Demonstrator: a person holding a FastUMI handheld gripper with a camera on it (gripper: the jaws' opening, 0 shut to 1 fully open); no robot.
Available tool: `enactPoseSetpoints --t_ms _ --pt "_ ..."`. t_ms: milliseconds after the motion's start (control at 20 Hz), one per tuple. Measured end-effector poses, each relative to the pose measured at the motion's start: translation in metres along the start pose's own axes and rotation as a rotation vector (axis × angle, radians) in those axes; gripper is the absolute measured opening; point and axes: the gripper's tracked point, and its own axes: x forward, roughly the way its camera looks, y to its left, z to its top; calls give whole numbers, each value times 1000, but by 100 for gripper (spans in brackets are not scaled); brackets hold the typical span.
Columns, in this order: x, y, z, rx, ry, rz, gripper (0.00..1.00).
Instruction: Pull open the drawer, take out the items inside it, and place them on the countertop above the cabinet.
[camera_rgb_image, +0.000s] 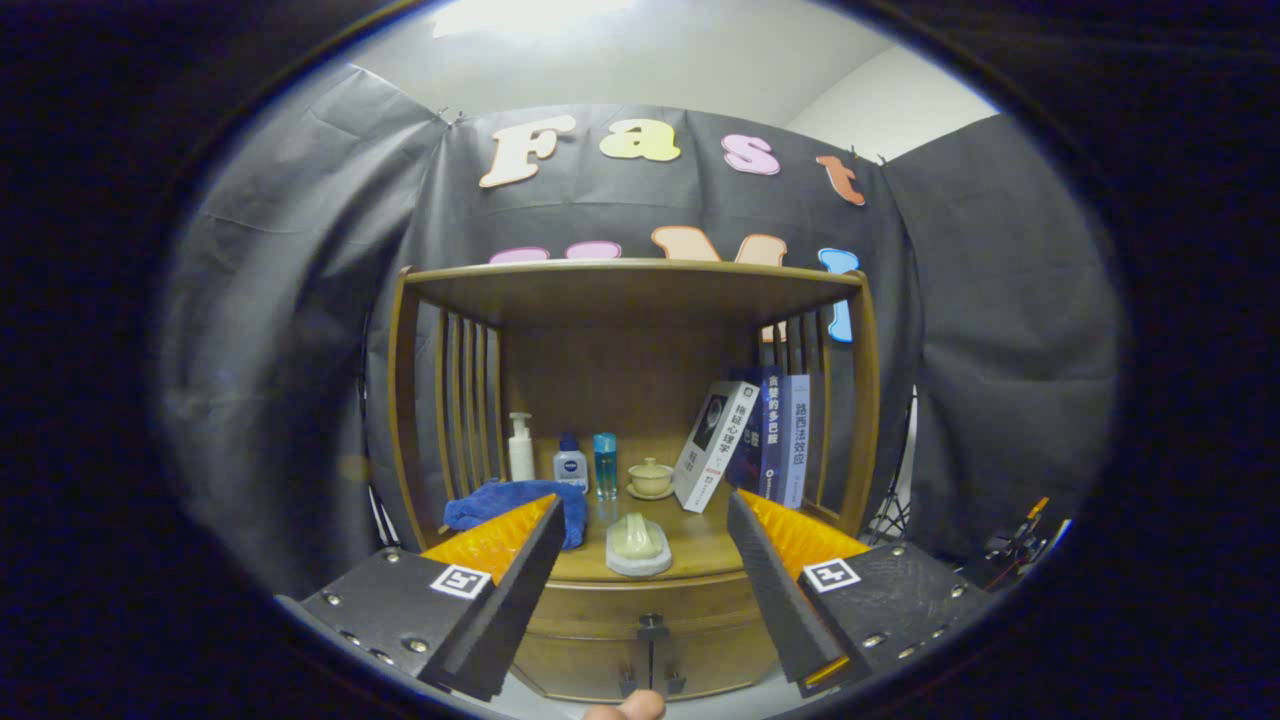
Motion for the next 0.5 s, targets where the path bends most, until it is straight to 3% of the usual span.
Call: enactPoseSetpoints --t_ms 500 --pt "1 -11 5 1 5 21 98"
